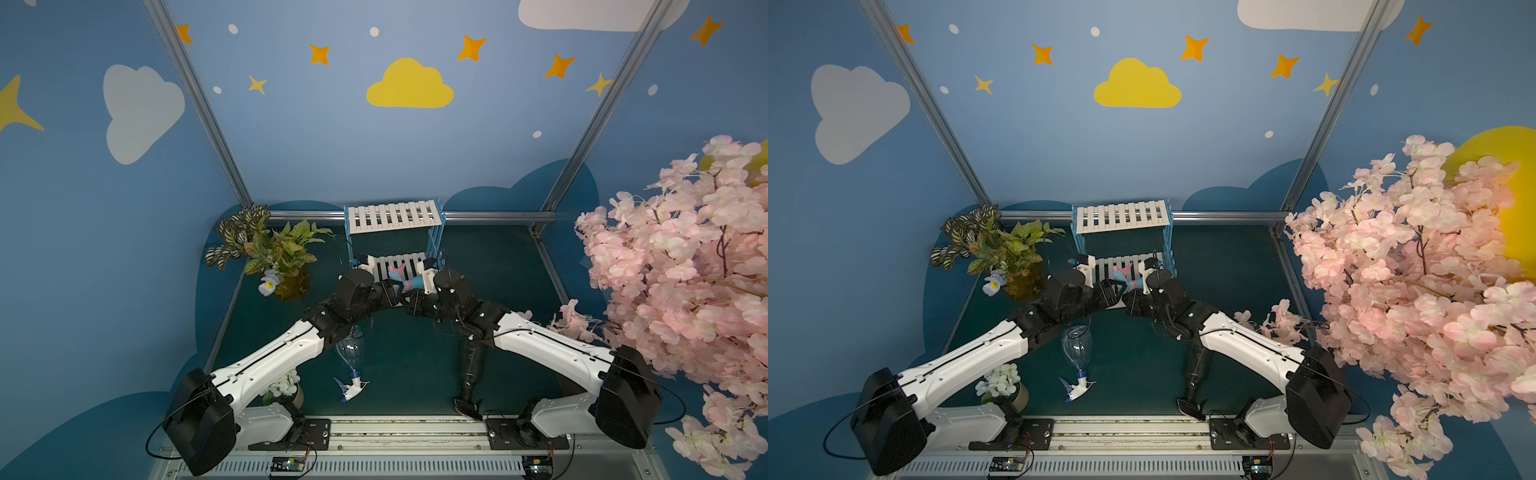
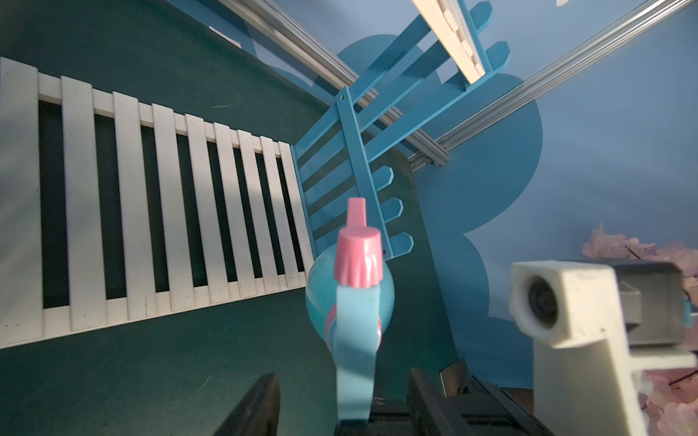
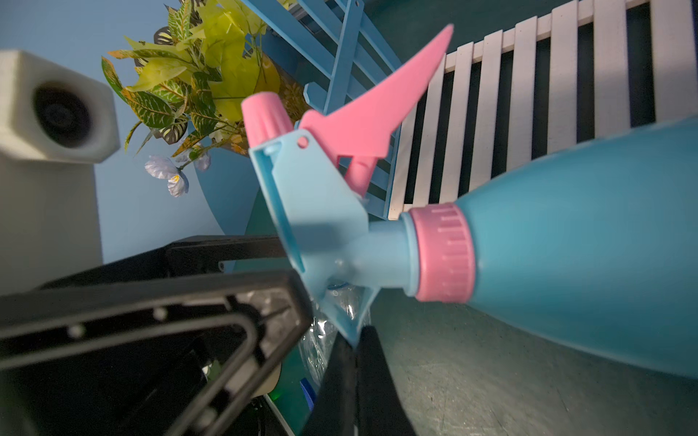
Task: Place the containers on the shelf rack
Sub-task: 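Pick up a container from the center of the board.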
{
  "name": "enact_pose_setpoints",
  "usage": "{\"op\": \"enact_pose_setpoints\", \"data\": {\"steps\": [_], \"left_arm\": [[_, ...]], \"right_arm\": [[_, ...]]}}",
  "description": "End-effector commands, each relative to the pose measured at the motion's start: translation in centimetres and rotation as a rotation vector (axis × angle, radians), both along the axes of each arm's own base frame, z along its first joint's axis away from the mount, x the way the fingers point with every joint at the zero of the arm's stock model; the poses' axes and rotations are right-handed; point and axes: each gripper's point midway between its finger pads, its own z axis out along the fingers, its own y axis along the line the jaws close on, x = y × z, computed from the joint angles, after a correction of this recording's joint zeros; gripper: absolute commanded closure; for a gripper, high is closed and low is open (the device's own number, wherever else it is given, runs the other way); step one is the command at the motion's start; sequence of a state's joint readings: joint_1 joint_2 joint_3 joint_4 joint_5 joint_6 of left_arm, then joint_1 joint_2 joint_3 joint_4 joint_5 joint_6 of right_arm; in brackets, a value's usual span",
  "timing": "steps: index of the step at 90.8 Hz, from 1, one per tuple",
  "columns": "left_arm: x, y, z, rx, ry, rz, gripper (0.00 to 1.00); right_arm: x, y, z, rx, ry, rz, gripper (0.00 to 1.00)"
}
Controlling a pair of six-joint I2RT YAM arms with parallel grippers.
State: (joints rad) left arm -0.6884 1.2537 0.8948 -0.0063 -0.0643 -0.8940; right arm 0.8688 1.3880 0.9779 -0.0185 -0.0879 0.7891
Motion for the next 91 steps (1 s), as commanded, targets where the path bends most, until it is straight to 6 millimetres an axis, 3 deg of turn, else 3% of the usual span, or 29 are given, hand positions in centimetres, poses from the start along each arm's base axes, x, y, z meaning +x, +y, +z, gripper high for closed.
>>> {"op": "enact_pose_setpoints", "data": {"steps": [1,17,41,69,70,84,91], "left_arm": [[0.5,-0.2,0.2,-0.022,-0.017,0.022,0.45],[0.9,-0.7,0.0,-0.037,-0.011,0.022,0.56],[1.5,-1.0,0.1,-0.025,-0.035,0.041,0.63],[1.7,-1.3,-0.2,0.006,-0.055,0.044,0.88],[1.7,-1.2,-0.2,0.011,-0.059,0.044,0.89],[1.9,-0.1,1.3,0.175,-0.134,0.021,0.96],[2.2,0.6,2.4,0.303,-0.176,0.003,0.97]], "right_arm": [[0.2,0.7,1.4,0.037,-0.029,0.008,1.00],[0.0,0.8,1.3,0.037,-0.025,0.019,1.00],[-0.4,0.6,0.5,0.015,-0.014,0.031,1.00],[-0.7,0.1,0.3,0.007,-0.019,0.031,1.00],[-0.7,0.0,0.2,0.005,-0.019,0.030,0.99],[-0.6,-1.9,0.1,-0.056,-0.027,-0.008,0.27],[-0.5,-3.5,0.5,-0.092,-0.049,-0.039,0.14]]}}
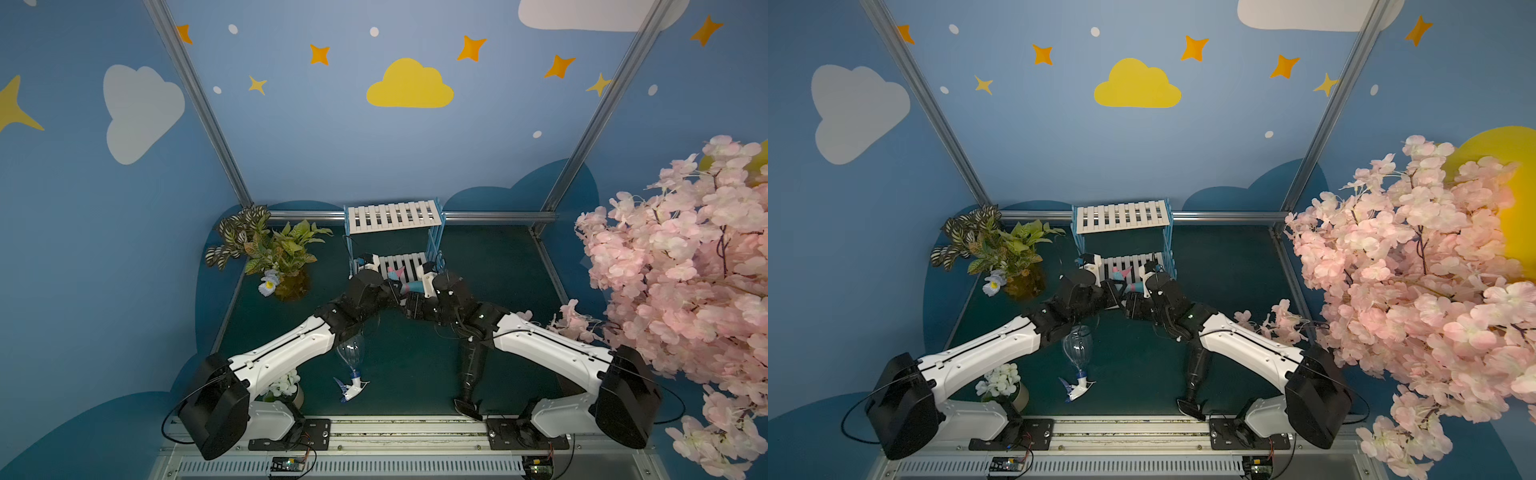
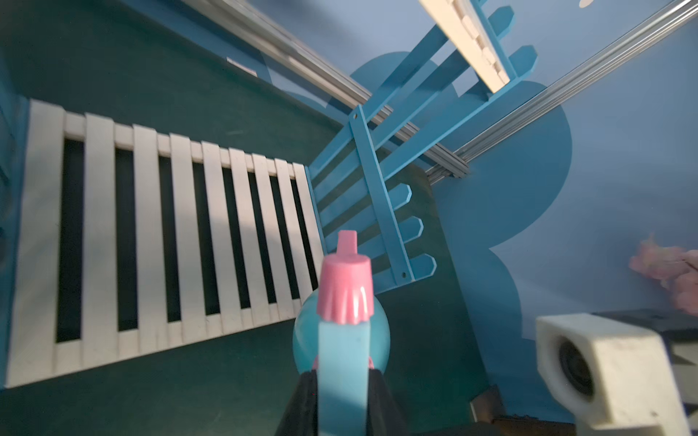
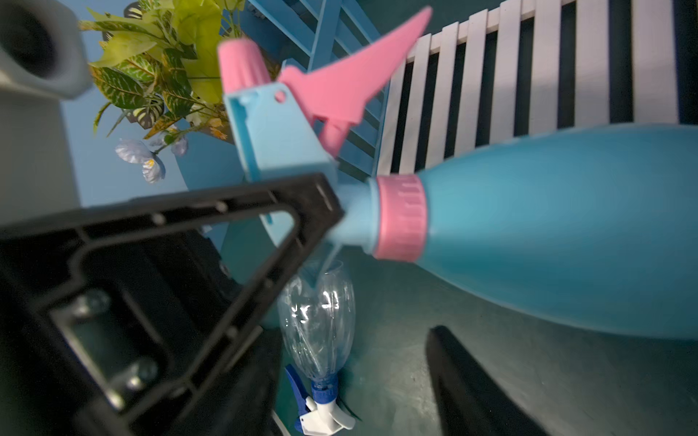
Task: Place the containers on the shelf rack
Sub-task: 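Pick up a container from the center of the board, then place the container on the shelf.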
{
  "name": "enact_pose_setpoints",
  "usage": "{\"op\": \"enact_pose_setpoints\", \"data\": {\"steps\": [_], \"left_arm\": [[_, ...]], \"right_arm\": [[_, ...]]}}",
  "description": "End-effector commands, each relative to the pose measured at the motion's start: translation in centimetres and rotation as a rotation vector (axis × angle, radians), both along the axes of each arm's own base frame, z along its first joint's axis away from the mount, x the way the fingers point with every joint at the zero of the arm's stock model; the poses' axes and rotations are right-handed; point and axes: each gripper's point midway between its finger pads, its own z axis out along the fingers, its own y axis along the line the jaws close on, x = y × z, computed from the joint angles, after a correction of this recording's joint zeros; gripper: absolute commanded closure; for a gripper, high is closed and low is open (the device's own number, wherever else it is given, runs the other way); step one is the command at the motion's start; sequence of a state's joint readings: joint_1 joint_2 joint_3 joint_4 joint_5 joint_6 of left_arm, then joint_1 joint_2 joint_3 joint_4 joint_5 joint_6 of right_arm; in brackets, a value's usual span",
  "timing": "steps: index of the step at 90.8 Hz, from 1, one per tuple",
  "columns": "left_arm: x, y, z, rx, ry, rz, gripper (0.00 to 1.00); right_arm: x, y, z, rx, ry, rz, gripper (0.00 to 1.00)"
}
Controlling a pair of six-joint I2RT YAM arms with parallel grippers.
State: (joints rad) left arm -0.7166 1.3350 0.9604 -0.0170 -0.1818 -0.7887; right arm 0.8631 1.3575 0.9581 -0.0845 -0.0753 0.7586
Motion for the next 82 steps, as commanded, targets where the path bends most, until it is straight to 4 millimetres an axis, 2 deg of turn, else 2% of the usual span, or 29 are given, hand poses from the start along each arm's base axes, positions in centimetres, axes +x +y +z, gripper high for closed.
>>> {"op": "enact_pose_setpoints", "data": {"steps": [1,10,18,36,58,82], "left_arm": [[0.5,1.2,2.8,0.195,-0.108,-0.030,0.97],[1.1,2.1,2.8,0.373,-0.123,-0.046,0.97],[2.0,2.1,2.2,0.485,-0.107,-0.071,0.97],[5.7,2.8,1.3,0.684,-0.071,-0.048,0.97],[9.9,4.8,0.0,0.729,0.018,0.016,0.98],[12.4,6.4,0.0,0.758,0.021,0.100,0.97]], "right_arm": [[0.0,-2.4,1.6,-0.038,-0.062,-0.040,0.13],[0.3,-4.7,2.0,-0.070,-0.103,-0.104,0.11],[0.8,-7.1,2.0,-0.092,-0.135,-0.194,0.10],[1.0,-11.1,2.0,-0.131,-0.200,-0.316,0.10],[0.5,-12.6,1.6,-0.141,-0.216,-0.343,0.10],[0.6,-13.0,1.2,-0.176,-0.226,-0.348,0.10]]}}
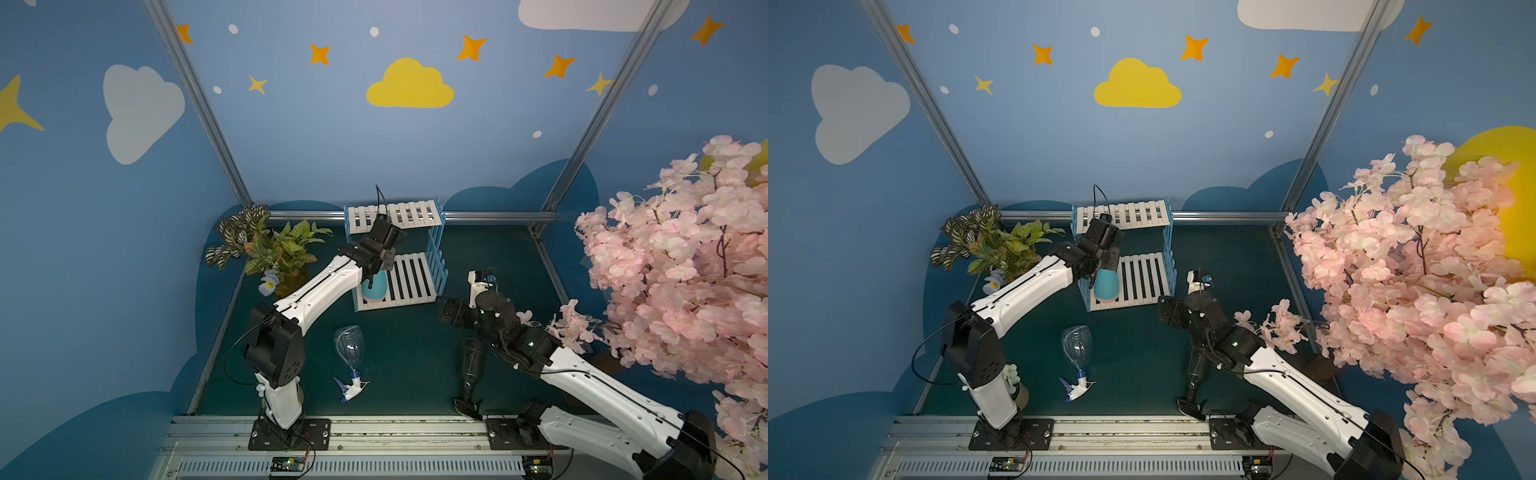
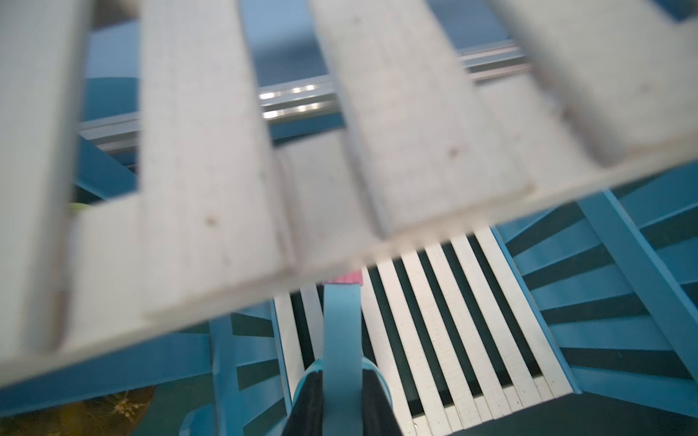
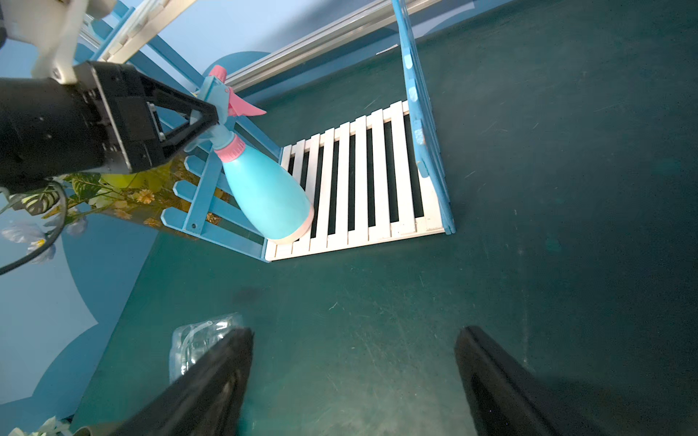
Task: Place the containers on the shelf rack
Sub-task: 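Place the container on the shelf.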
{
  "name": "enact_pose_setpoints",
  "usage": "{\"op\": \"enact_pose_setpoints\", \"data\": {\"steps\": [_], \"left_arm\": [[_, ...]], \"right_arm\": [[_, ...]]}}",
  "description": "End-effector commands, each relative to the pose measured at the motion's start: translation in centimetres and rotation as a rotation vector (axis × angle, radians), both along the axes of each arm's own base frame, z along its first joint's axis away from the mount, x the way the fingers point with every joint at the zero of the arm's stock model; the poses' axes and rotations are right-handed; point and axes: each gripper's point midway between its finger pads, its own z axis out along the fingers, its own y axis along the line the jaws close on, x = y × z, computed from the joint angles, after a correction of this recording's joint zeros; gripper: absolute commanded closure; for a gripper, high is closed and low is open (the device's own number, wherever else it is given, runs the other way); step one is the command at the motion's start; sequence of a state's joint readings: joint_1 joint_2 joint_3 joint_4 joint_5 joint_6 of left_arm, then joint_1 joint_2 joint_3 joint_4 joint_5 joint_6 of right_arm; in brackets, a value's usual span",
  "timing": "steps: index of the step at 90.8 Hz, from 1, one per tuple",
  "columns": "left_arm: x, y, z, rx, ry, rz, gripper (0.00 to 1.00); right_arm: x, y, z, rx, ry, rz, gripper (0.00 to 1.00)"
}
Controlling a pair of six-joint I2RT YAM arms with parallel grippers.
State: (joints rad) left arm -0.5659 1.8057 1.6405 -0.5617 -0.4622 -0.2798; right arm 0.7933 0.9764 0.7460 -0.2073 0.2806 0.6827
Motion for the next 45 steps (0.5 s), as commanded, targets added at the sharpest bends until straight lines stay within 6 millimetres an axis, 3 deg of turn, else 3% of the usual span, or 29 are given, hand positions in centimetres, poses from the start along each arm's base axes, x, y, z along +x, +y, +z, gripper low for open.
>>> {"op": "enact_pose_setpoints", "data": {"steps": [1,45], "left_arm": [[0.7,0.9,0.5,0.036,-0.017,0.034,0.97],[2.1,2.0,1.5,-0.001,-0.192,0.100,0.97]], "right_arm": [[0.1,-0.7,-0.3,-0.037,-0.009,-0.017,0.10],[0.2,-0.6,-1.5,-0.041,0.029,-0.021,0.10]]}}
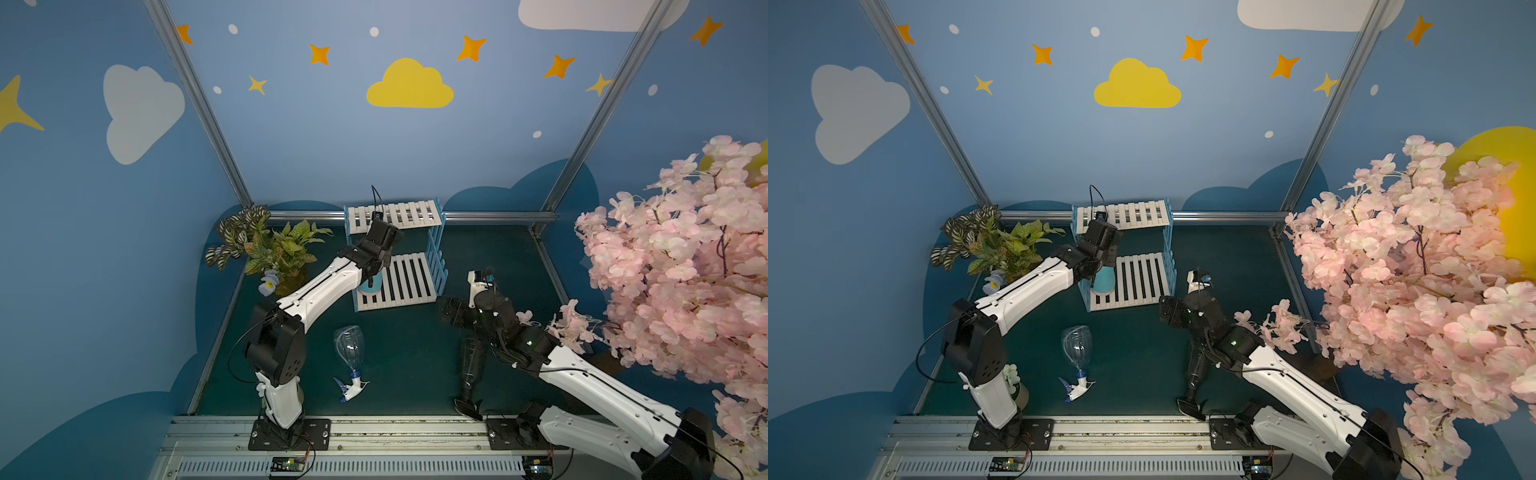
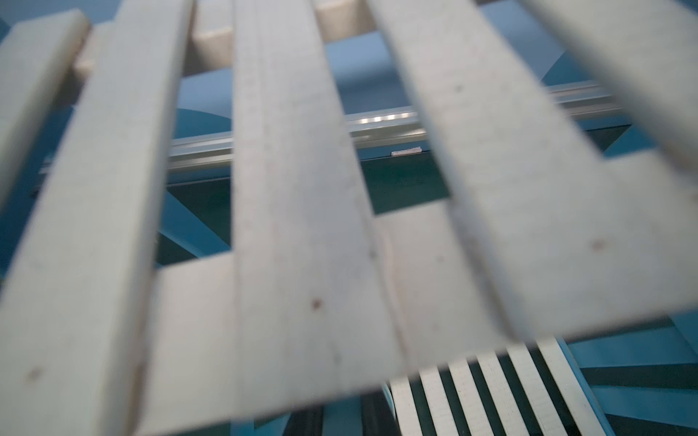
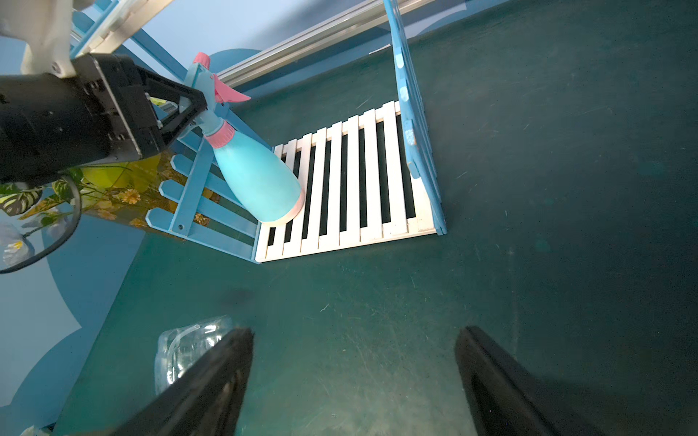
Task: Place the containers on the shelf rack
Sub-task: 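Place the container on the shelf.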
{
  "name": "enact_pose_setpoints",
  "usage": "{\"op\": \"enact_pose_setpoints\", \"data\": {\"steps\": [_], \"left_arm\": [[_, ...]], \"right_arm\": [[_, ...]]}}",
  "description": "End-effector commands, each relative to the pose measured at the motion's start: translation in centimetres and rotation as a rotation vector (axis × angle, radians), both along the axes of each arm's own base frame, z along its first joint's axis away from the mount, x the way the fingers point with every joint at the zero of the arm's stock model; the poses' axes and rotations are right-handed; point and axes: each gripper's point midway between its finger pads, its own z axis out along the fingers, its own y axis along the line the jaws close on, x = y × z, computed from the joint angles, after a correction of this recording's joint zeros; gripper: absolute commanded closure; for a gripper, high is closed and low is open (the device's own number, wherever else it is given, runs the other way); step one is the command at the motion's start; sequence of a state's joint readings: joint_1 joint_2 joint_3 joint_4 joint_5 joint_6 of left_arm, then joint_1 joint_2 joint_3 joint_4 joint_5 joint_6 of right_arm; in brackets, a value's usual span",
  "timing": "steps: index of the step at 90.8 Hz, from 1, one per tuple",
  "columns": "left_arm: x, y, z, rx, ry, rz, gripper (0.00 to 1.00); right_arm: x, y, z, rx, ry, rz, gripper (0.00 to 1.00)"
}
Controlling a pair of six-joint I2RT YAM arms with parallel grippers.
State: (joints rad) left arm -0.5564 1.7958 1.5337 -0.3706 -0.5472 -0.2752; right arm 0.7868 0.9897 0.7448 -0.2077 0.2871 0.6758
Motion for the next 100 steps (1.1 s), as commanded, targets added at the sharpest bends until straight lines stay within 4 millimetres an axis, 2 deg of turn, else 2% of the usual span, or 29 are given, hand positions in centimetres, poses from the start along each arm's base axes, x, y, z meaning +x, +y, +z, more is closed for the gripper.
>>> {"op": "enact_pose_setpoints", "data": {"steps": [1,33,60,78,100], "left_arm": [[0.4,0.9,1.9,-0.001,-0.083,0.034,0.97],[0.3,2.0,1.5,-0.021,-0.166,0.083,0.98],[0.0,2.0,0.3,-0.102,-0.140,0.100,0.97],[-0.2,2.4,0.4,-0.116,-0.144,0.111,0.75],[-0.4,2.2,0.5,-0.123,-0.143,0.100,0.59]], "right_arm": [[0.0,-0.4,-1.1,-0.024,0.024,-0.013,0.10],[0.0,-0.5,-1.9,-0.025,0.045,-0.019,0.10],[-0.1,-0.6,-2.3,-0.027,0.056,-0.025,0.10],[-0.2,-0.7,-2.6,-0.031,0.061,-0.027,0.10],[-0.1,-0.8,-2.7,-0.031,0.065,-0.031,0.10]]}}
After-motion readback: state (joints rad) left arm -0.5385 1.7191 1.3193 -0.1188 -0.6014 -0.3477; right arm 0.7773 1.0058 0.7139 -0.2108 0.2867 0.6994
